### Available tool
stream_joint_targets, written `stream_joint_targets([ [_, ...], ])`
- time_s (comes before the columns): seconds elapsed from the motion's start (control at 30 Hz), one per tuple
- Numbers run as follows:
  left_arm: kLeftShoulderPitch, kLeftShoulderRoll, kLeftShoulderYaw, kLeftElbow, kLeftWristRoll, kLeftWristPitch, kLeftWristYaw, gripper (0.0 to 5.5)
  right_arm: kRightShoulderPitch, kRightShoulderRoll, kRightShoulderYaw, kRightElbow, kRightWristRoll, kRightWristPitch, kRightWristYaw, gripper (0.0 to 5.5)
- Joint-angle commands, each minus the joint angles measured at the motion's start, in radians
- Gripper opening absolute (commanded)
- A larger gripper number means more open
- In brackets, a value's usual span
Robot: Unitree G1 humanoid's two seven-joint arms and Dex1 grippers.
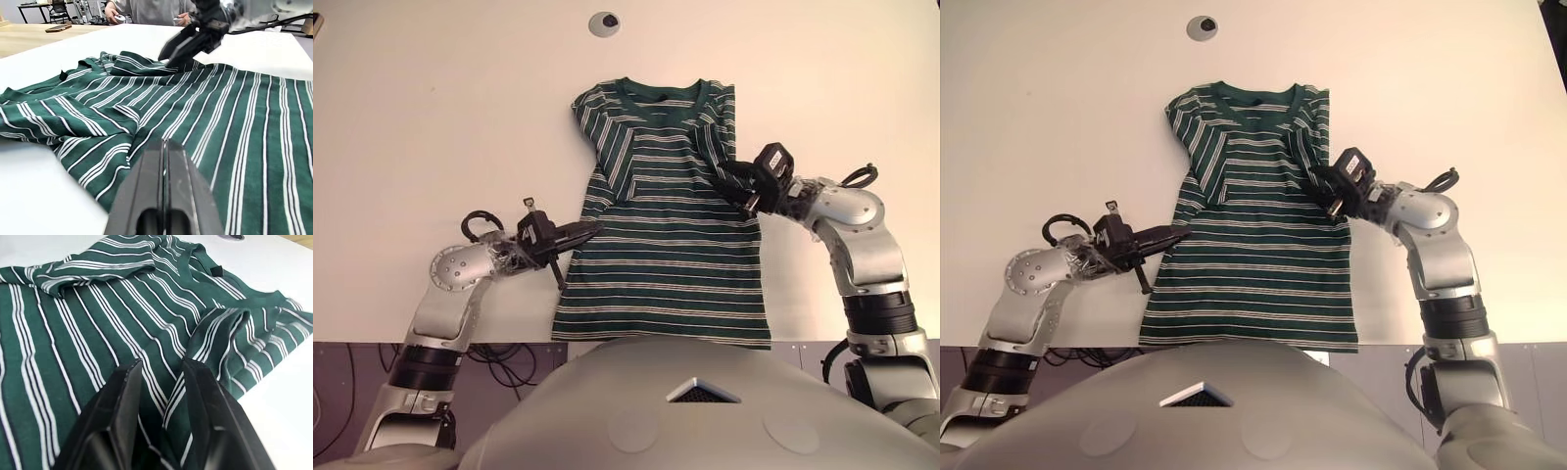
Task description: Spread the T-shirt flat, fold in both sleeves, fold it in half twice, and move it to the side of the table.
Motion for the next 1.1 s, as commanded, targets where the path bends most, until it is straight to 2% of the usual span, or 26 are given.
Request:
stream_joint_targets([
  [0.03, -0.020, -0.006, 0.008, 0.007, 0.035, 0.012, 0.026, 0.00, 0.018, -0.026, -0.012, -0.004, -0.012, -0.014, -0.009, 1.47],
  [0.13, -0.014, 0.010, 0.007, 0.028, 0.091, -0.021, 0.037, 0.00, 0.038, -0.040, -0.023, -0.031, -0.008, -0.029, 0.002, 1.47],
  [0.23, 0.035, 0.059, 0.059, 0.007, 0.151, -0.065, 0.061, 0.00, 0.132, -0.129, -0.055, -0.125, 0.004, -0.176, 0.103, 1.47],
  [0.43, 0.318, 0.280, 0.149, -0.223, 0.183, -0.081, -0.074, 0.98, 0.395, -0.366, -0.245, -0.190, 0.078, -0.395, 0.361, 1.50],
  [0.53, 0.383, 0.325, 0.185, -0.235, 0.216, -0.069, -0.082, 1.35, 0.457, -0.368, -0.301, -0.163, 0.074, -0.457, 0.359, 1.50],
  [0.6, 0.419, 0.341, 0.215, -0.210, 0.249, -0.066, -0.073, 1.68, 0.480, -0.321, -0.318, -0.180, 0.043, -0.472, 0.285, 1.50],
  [0.67, 0.493, 0.345, 0.270, -0.225, 0.261, -0.066, -0.071, 2.01, 0.584, -0.300, -0.332, -0.257, -0.014, -0.505, 0.240, 1.50],
  [0.73, 0.567, 0.352, 0.303, -0.269, 0.277, -0.046, -0.077, 2.32, 0.688, -0.319, -0.364, -0.304, -0.042, -0.515, 0.247, 1.80],
  [0.83, 0.556, 0.362, 0.277, -0.275, 0.330, -0.048, -0.074, 2.72, 0.749, -0.340, -0.398, -0.302, -0.070, -0.544, 0.254, 2.26],
  [0.93, 0.512, 0.362, 0.275, -0.265, 0.339, -0.057, -0.072, 2.78, 0.793, -0.356, -0.377, -0.316, -0.117, -0.556, 0.270, 2.77],
  [1.1, 0.499, 0.398, 0.275, -0.287, 0.344, -0.063, -0.108, 2.78, 0.828, -0.389, -0.311, -0.348, -0.204, -0.550, 0.296, 2.77],
])
